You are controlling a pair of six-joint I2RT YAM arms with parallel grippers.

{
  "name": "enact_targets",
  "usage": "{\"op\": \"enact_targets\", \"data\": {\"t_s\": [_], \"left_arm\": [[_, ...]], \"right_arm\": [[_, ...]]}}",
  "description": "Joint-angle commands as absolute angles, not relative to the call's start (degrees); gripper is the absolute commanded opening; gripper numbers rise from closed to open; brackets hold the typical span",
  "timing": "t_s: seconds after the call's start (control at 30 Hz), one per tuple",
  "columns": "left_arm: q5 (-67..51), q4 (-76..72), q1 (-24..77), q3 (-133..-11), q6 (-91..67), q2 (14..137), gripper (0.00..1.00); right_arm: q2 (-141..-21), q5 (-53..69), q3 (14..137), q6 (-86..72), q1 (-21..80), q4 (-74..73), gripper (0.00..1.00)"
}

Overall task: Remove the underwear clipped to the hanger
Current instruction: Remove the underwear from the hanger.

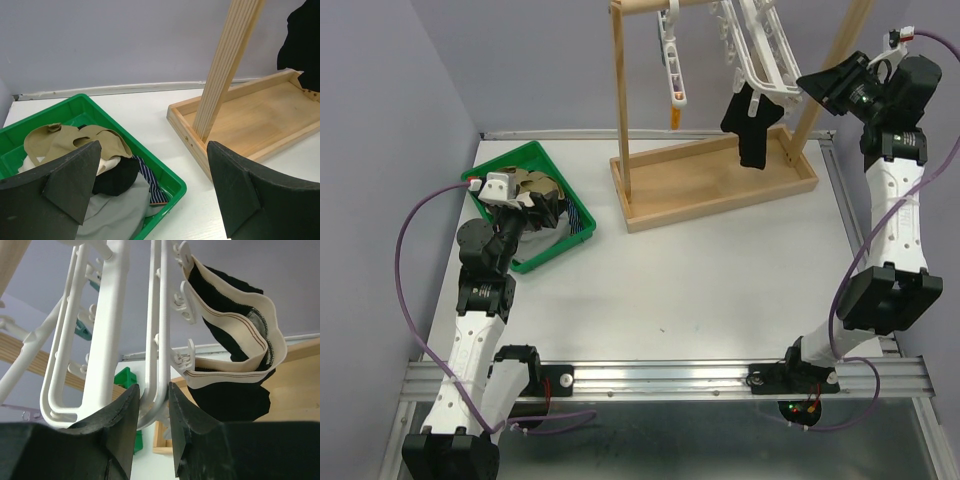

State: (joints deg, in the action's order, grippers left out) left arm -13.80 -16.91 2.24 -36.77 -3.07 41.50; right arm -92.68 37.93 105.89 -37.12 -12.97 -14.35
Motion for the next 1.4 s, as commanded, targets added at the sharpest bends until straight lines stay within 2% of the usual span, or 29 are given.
{"op": "enact_targets", "data": {"t_s": [0.0, 0.33, 1.37], "left_arm": [[-14.9, -19.2, 2.5, -37.0, -3.1, 40.6, 0.99], [-15.1, -19.2, 2.5, -37.0, -3.1, 40.5, 0.99], [-14.9, -18.7, 2.5, -37.1, -2.5, 41.8, 0.99]], "right_arm": [[-89.7, 38.8, 104.4, -36.7, -10.6, -10.6, 0.35], [-88.6, 37.3, 103.4, -34.5, -6.8, -10.5, 0.36], [-95.4, 36.3, 109.9, -30.9, 4.5, -10.1, 0.39]]}}
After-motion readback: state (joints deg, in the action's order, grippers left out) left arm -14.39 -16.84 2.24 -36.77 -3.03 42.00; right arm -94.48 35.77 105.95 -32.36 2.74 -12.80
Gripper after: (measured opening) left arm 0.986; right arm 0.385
